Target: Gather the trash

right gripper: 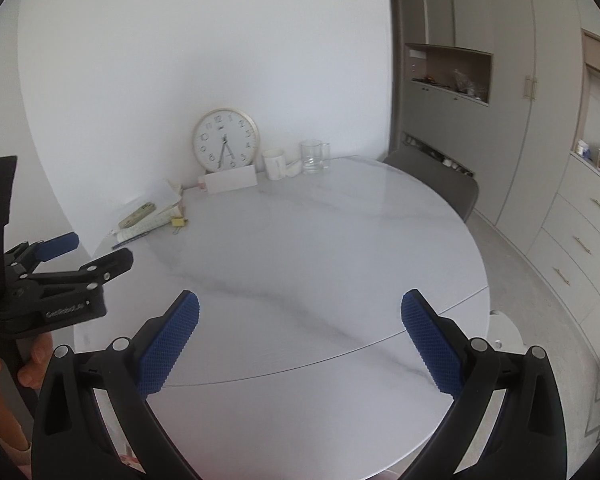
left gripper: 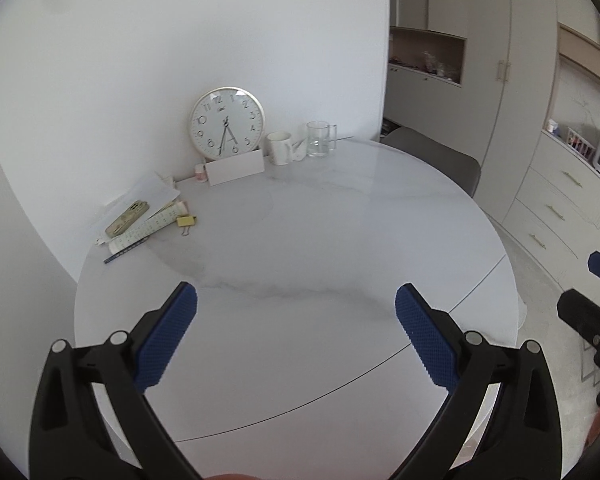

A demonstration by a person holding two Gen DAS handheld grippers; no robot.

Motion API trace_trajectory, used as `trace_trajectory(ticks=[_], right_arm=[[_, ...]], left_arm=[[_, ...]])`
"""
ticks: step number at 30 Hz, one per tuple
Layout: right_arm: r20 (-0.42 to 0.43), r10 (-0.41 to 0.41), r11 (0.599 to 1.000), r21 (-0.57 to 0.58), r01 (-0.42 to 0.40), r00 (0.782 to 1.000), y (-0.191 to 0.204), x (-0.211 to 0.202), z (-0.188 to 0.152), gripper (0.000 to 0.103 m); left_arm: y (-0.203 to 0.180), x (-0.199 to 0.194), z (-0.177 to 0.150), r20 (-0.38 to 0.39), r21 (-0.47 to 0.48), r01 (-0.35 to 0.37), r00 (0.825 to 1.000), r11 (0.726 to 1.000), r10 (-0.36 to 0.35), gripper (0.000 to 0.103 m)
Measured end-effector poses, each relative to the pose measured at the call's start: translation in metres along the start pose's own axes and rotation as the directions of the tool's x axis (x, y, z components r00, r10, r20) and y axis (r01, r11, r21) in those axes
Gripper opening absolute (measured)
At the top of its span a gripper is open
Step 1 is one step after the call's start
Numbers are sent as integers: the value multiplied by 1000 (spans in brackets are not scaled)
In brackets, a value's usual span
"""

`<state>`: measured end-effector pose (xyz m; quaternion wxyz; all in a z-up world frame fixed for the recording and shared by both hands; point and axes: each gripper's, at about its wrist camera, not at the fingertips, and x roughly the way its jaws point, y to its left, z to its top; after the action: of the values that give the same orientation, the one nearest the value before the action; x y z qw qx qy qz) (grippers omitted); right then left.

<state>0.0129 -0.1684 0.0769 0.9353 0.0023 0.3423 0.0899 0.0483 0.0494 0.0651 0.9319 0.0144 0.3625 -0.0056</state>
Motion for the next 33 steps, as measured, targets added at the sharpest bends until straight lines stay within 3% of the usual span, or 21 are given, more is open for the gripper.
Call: trace_trajectory(ticks=[11,33], right_arm=[[-60,43,998,-31,-45,997,18,16,-7,100],[-68,40,999,-27,-42,997,10,21,-9,100]], left_arm=[[16,10,-13,-40,-37,-70,997,997,68,95],[11,12,-10,-56,-26,-76,996,997,74,95]])
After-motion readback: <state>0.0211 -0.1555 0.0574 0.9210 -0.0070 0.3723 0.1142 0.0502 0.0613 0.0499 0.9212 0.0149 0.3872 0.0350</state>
